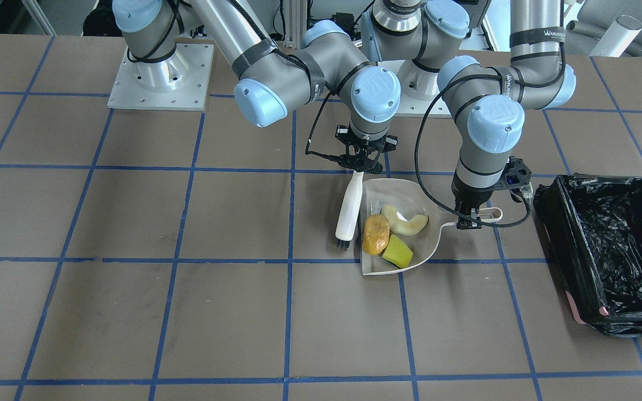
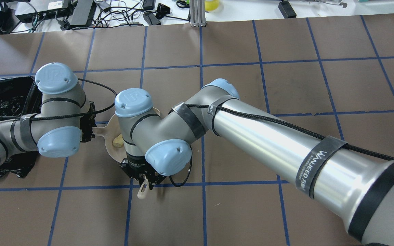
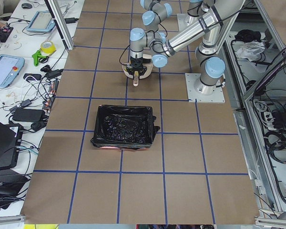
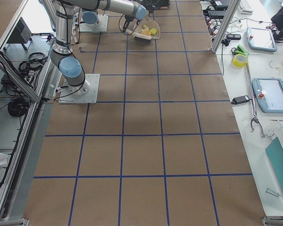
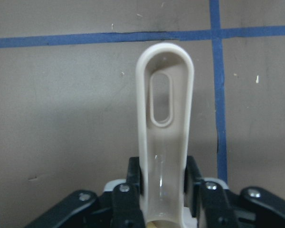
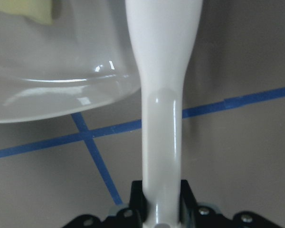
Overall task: Sweep and dump trash into bin
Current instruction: 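Sweep the yellow potato into the dustpan with the right gripper's brush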
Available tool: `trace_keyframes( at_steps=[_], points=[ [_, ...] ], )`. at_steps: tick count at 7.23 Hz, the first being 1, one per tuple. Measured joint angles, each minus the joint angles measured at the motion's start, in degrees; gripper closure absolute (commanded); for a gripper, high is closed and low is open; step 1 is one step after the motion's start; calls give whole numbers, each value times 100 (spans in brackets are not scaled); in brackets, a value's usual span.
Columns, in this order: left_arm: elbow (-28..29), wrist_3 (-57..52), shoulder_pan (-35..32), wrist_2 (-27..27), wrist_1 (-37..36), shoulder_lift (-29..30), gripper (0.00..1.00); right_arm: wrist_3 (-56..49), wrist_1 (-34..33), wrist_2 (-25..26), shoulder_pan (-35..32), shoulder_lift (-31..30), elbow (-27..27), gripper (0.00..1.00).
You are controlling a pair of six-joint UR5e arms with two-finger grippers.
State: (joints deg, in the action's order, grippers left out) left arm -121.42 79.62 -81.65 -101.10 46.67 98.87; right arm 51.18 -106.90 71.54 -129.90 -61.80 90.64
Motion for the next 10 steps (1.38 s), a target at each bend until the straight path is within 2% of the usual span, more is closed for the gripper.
trace_keyframes(
  at_steps=[2,5,8,10],
  points=[
    [9,-15,0,1,0,1,100,-376,-9,-12,0,231,-366,100],
    [29,-44,-1,-4,0,-2,100,-748,148,285,36,249,-424,100],
    [42,-36,-1,2,0,-3,100,-1669,1016,675,484,-198,-378,100],
    [82,-58,15,36,0,14,100,-2519,1744,1020,1088,-579,-373,100]
  ],
)
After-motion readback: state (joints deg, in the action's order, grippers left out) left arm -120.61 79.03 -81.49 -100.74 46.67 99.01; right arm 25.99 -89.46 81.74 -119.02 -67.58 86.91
